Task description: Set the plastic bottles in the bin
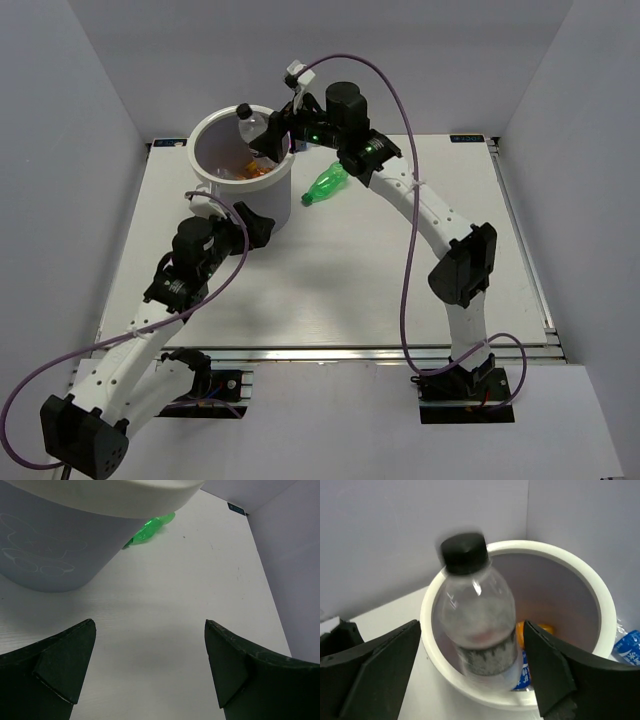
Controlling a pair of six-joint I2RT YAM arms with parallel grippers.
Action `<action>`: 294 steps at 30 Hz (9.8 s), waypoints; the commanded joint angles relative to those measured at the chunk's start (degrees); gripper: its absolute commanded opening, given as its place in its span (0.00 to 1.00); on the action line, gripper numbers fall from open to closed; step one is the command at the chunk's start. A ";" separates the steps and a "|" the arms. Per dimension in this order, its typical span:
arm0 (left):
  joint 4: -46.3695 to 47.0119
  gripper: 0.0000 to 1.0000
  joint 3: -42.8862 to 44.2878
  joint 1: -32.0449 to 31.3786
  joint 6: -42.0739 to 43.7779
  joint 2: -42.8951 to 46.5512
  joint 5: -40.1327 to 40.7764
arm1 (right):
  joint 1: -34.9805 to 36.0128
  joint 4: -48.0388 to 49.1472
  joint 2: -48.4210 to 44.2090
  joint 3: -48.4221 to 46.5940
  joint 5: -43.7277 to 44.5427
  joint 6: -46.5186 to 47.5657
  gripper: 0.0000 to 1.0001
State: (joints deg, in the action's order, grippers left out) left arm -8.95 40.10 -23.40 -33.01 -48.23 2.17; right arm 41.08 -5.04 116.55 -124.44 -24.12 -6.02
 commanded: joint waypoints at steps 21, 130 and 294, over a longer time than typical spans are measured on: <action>0.78 0.98 20.07 -20.46 13.48 -27.42 9.77 | -28.14 9.26 -44.20 49.87 0.98 -7.95 0.89; -9.68 0.98 42.62 28.46 10.62 -26.13 10.75 | -21.66 4.34 4.42 16.49 0.11 25.10 0.89; 22.49 0.00 53.70 0.88 3.75 -44.08 11.26 | -48.73 18.23 -50.02 68.81 -0.32 -18.33 0.89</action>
State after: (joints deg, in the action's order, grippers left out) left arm 16.86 99.61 -26.81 -32.34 -100.16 8.19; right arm -9.47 14.35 67.83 -56.34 -25.06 -24.01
